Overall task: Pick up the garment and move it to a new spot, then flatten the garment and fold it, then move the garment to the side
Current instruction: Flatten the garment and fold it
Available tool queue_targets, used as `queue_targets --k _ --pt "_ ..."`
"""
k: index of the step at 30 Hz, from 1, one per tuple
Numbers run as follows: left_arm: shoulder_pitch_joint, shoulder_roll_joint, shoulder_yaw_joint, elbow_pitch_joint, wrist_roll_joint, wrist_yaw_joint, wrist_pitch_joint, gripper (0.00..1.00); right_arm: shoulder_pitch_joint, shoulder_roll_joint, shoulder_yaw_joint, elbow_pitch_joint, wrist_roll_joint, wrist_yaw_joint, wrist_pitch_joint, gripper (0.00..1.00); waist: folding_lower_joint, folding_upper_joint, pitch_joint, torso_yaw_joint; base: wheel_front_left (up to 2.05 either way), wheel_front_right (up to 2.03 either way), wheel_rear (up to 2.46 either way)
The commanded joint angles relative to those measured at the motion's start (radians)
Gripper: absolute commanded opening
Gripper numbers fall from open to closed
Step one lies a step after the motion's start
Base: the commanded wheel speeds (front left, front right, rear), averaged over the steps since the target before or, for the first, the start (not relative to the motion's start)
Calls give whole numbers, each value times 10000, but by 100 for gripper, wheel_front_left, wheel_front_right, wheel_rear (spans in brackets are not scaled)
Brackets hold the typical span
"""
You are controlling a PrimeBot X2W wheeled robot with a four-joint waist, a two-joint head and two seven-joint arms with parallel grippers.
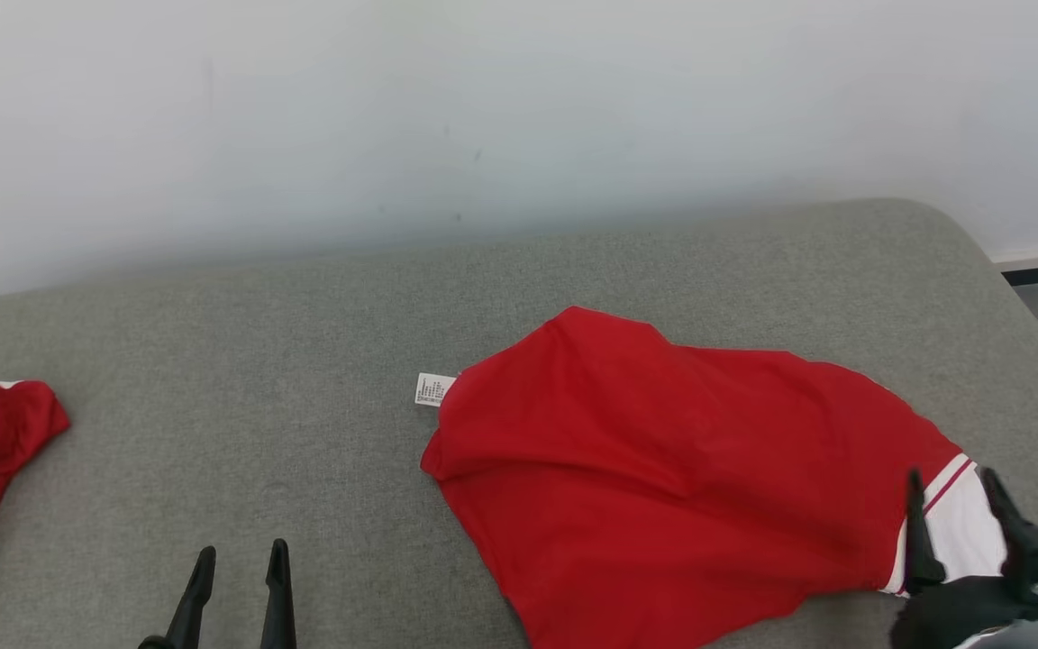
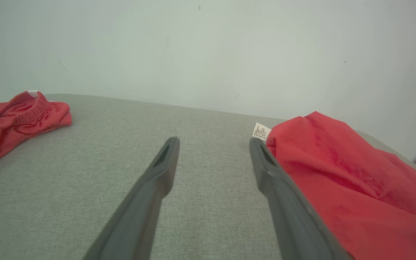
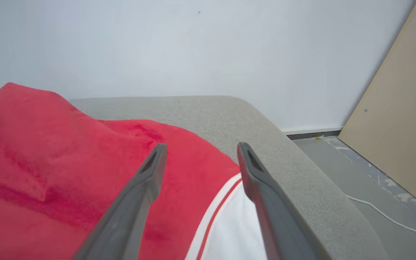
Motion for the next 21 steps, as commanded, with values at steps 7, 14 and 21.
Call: queue_targets --k 7,14,21 --pt "231 0 -58 -4 -87 168 -9 100 614 0 2013 -1188 172 4 -885 100 1 0 -331 115 0 0 0" --pt "486 1 69 -101 -90 331 -9 100 1086 1 2689 -1468 539 4 -1080 100 1 0 -580 227 0 0 0" --pt "732 1 162 -198 -128 426 -9 100 1273 0 2790 -1512 706 4 -900 100 1 0 -749 219 0 0 0"
